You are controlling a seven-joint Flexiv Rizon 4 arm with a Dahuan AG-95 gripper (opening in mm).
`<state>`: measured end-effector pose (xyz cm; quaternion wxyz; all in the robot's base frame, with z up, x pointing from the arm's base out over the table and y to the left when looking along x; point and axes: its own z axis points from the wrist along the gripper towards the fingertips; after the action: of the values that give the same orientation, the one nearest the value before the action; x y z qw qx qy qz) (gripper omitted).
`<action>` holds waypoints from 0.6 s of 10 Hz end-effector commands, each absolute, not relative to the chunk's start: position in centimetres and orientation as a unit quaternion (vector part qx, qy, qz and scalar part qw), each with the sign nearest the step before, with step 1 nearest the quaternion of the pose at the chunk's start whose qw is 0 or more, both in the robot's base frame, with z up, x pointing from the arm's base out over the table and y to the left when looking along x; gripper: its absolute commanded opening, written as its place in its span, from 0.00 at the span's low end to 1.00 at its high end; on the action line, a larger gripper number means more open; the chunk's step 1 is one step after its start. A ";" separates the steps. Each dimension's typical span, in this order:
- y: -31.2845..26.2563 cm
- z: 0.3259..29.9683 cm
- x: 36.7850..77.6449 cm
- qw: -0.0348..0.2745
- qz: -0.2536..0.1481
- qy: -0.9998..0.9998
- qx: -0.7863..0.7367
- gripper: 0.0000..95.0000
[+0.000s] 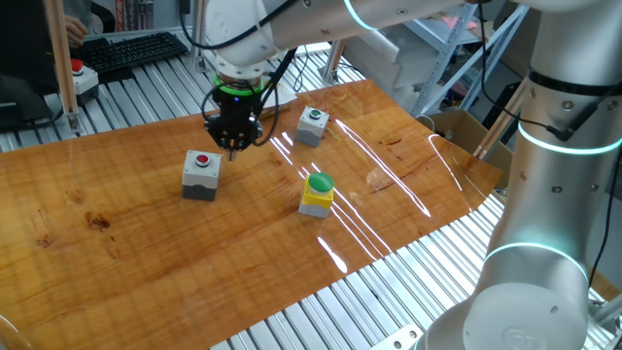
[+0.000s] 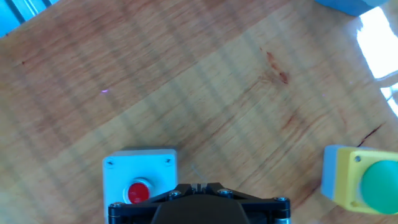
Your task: Press three buttons from left to right in sequence
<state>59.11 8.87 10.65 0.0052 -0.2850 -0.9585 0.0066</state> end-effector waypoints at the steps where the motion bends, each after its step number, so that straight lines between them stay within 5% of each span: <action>1: 9.9 10.8 59.9 0.006 0.002 -0.955 -0.297 0.40; 2: 10.1 10.9 59.9 0.008 0.000 -0.953 -0.302 0.60; 6: 10.9 10.9 60.1 0.010 -0.010 -0.951 -0.310 0.60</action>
<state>60.02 10.82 10.89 0.0099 -0.3100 -0.9506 -0.0115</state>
